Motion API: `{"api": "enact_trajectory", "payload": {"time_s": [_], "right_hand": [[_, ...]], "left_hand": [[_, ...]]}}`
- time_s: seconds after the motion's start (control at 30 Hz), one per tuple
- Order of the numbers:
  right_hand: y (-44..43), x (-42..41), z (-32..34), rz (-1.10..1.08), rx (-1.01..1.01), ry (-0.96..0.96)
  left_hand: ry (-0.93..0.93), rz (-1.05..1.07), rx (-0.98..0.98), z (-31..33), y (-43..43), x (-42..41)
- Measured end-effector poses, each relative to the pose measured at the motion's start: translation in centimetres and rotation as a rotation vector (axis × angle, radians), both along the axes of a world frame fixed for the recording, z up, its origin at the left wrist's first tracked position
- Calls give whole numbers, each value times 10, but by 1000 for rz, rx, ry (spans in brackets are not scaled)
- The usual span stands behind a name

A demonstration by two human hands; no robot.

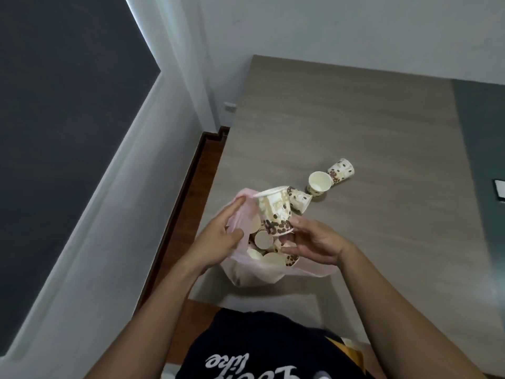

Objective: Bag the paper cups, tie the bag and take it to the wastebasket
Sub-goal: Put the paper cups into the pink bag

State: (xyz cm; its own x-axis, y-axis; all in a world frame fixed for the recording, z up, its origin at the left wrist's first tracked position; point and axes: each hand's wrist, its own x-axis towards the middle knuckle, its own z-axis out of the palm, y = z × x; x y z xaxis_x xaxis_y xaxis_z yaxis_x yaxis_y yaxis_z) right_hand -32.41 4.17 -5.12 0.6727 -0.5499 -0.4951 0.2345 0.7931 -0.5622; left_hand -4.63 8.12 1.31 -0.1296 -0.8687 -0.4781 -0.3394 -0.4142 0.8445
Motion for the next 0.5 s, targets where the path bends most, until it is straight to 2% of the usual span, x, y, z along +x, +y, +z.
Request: {"api": "enact_trajectory", "payload": {"time_s": [0.07,0.17,0.23,0.33,0.4,0.5], "right_hand": [[9,5,-7,108,-50,107],[17,19,-26,184,-141,372],[21,33,-31,158,-164,532],[20,58,-32,52,-248,652],[16,75,-33,0,-349,718],[7,93,-52,36,-541,988]], "left_hand": [[19,-2,4,0,-10,4],[22,-6,11,-2,-22,13],[2,-43,1,0,-29,17],[-23,-106,-10,4,-36,19],[-4,-145,-25,3,-39,20],[3,-163,-13,4,-42,22]]}}
